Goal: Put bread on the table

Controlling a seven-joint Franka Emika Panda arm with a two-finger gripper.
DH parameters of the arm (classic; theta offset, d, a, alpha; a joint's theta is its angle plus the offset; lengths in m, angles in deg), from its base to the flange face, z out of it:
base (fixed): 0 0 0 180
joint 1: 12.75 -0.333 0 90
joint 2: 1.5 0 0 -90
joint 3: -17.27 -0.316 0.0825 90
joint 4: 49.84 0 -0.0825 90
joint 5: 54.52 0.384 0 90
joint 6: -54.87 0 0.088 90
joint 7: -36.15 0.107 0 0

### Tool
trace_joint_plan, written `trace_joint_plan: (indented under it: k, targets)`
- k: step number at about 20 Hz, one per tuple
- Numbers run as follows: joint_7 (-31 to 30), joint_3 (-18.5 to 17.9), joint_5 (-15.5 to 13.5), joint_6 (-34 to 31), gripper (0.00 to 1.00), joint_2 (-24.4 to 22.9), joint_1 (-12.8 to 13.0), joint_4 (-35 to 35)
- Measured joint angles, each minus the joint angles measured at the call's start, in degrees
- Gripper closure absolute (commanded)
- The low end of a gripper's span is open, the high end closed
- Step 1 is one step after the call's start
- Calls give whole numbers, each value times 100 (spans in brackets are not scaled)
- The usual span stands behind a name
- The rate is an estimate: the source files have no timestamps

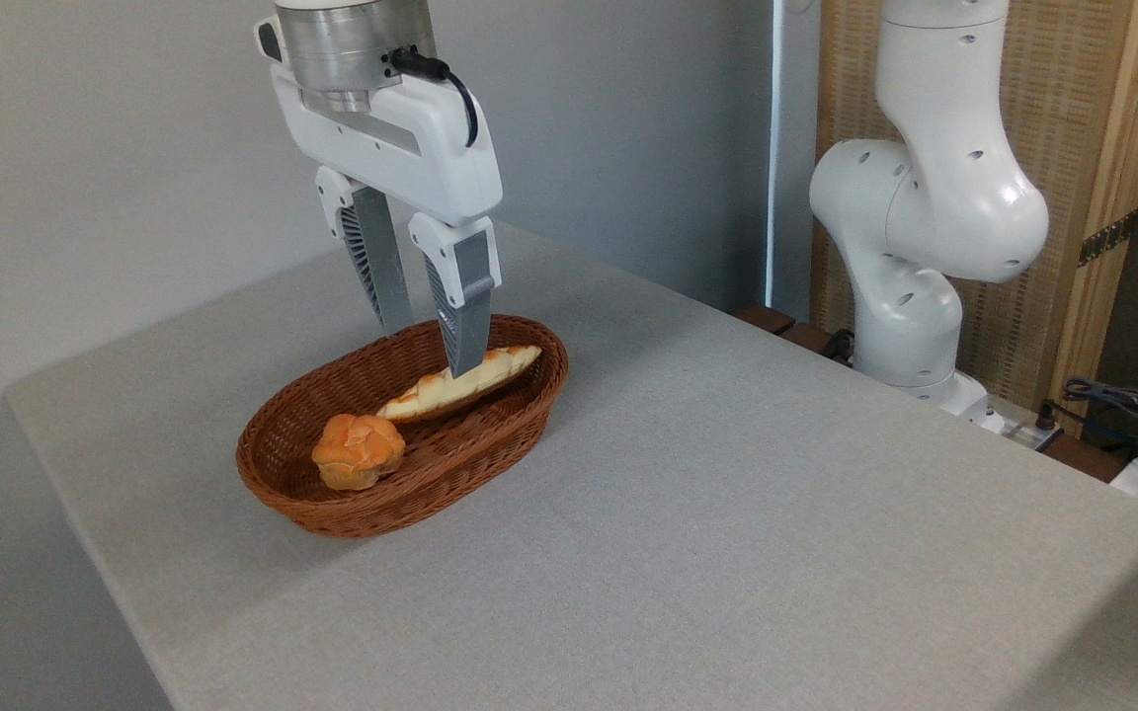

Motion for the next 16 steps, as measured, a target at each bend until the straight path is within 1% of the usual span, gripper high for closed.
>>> trace_joint_plan:
  k: [11, 16]
  targets:
    - [0, 19, 0, -1, 0, 0, 15, 63]
    - [0, 29, 0, 80, 0, -41, 125, 244]
